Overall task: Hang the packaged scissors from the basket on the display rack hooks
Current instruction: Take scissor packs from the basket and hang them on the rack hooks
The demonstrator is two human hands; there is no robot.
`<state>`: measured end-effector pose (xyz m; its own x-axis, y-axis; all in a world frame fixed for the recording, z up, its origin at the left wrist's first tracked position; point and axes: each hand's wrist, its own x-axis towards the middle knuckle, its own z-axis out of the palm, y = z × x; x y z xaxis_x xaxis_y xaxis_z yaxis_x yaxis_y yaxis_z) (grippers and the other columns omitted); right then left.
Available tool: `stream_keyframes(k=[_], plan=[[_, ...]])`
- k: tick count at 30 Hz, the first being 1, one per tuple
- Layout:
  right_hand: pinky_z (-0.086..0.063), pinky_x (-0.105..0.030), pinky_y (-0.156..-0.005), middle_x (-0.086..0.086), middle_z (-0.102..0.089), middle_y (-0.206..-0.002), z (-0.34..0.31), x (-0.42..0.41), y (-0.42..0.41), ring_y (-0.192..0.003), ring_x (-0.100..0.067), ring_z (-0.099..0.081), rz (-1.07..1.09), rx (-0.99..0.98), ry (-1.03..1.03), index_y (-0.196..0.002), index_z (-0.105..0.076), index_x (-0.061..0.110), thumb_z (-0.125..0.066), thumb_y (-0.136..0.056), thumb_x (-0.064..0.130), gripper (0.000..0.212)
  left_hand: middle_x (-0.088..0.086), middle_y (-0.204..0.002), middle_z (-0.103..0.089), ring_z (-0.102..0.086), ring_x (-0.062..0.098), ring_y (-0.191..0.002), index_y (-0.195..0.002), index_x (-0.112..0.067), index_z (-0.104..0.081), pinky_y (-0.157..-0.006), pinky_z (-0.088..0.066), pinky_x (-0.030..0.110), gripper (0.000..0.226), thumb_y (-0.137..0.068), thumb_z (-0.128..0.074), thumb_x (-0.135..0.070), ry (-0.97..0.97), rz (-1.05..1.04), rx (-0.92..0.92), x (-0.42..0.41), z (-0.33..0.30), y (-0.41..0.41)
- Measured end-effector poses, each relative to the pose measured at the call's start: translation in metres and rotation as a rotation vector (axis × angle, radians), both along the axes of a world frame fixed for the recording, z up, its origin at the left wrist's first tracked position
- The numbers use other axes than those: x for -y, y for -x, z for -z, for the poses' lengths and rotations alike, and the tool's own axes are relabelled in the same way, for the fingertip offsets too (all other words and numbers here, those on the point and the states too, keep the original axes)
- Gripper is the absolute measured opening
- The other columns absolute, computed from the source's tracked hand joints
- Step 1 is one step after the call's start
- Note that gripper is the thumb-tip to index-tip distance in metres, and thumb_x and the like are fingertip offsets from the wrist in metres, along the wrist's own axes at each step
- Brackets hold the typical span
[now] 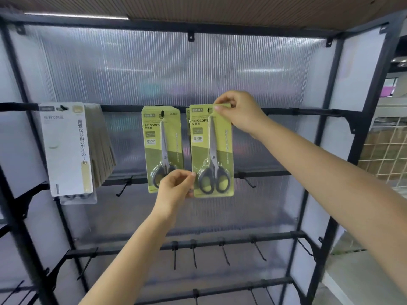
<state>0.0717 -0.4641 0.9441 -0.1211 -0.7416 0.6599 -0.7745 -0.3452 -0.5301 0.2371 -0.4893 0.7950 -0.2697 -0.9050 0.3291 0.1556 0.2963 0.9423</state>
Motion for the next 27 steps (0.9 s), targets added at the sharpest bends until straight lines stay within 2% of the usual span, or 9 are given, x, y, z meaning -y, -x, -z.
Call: stream_keyframes(k=[6,11,14,18,21,23,27], plan=[[-0.039,-0.023,-0.089,0.002,-0.062,-0.105,0.001,0.013,-0.002,-0.100,-0.007,-0.052,0.021,0.018,0.002,-0.102,-0.064,0.010,-0.059,-0.091,0.015,0.013,0.005,-0.071,-0.058,-0.054,0.012,-0.066,-0.080,-0.011,-0.062,-0.061,-0.053,0.022,0.014,-0.093,-0.056,-0.013,-0.001,-0.016,0.018,0.011,0.001,0.000],[-0.034,-0.018,-0.086,0.001,-0.061,-0.111,0.004,0.028,0.002,-0.107,-0.009,-0.052,0.104,-0.125,0.017,-0.104,-0.062,0.010,-0.060,-0.091,0.017,0.015,0.005,-0.072,-0.060,-0.056,0.017,-0.070,-0.080,-0.012,-0.063,-0.070,-0.054,0.030,0.014,-0.093,-0.056,-0.014,-0.023,-0.067,0.076,0.022,0.000,0.009],[-0.037,-0.019,-0.087,0.001,-0.062,-0.111,0.009,0.033,0.006,-0.105,-0.009,-0.053,0.141,-0.198,0.036,-0.106,-0.062,0.009,-0.058,-0.092,0.018,0.017,0.006,-0.071,-0.064,-0.062,0.025,-0.074,-0.074,-0.016,-0.064,-0.075,-0.057,0.038,0.019,-0.092,-0.059,-0.019,-0.017,-0.180,0.149,0.032,0.000,0.023],[-0.042,-0.027,-0.092,-0.005,-0.057,-0.122,0.016,0.037,0.010,-0.108,-0.017,-0.054,0.215,-0.397,0.052,-0.125,-0.056,0.010,-0.049,-0.097,0.016,0.030,0.000,-0.065,-0.063,-0.067,0.028,-0.078,-0.062,-0.021,-0.060,-0.079,-0.057,0.043,0.028,-0.090,-0.062,-0.024,-0.059,-0.309,0.160,0.045,-0.002,0.044],[-0.039,-0.032,-0.100,-0.007,-0.042,-0.141,0.024,0.044,0.013,-0.125,-0.020,-0.045,0.251,-0.540,-0.015,-0.141,-0.039,0.011,-0.041,-0.098,0.012,0.043,0.004,-0.059,-0.057,-0.059,0.026,-0.066,-0.066,-0.009,-0.062,-0.072,-0.054,0.038,0.031,-0.090,-0.061,-0.027,-0.081,-0.397,0.154,0.058,-0.005,0.052],[-0.037,-0.040,-0.105,-0.008,-0.029,-0.151,0.028,0.051,0.016,-0.135,-0.024,-0.034,0.291,-0.612,-0.076,-0.147,-0.027,0.012,-0.039,-0.098,0.012,0.051,0.008,-0.061,-0.055,-0.051,0.023,-0.062,-0.067,-0.007,-0.060,-0.062,-0.046,0.031,0.032,-0.091,-0.060,-0.028,-0.082,-0.445,0.159,0.066,-0.007,0.055],[-0.036,-0.045,-0.107,-0.011,-0.010,-0.157,0.030,0.066,0.018,-0.142,-0.028,-0.018,0.382,-0.708,-0.184,-0.151,-0.012,0.014,-0.038,-0.098,0.016,0.059,0.004,-0.053,-0.045,-0.040,0.018,-0.051,-0.058,-0.007,-0.049,-0.050,-0.030,0.027,0.041,-0.093,-0.057,-0.026,-0.110,-0.527,0.183,0.079,-0.007,0.064]])
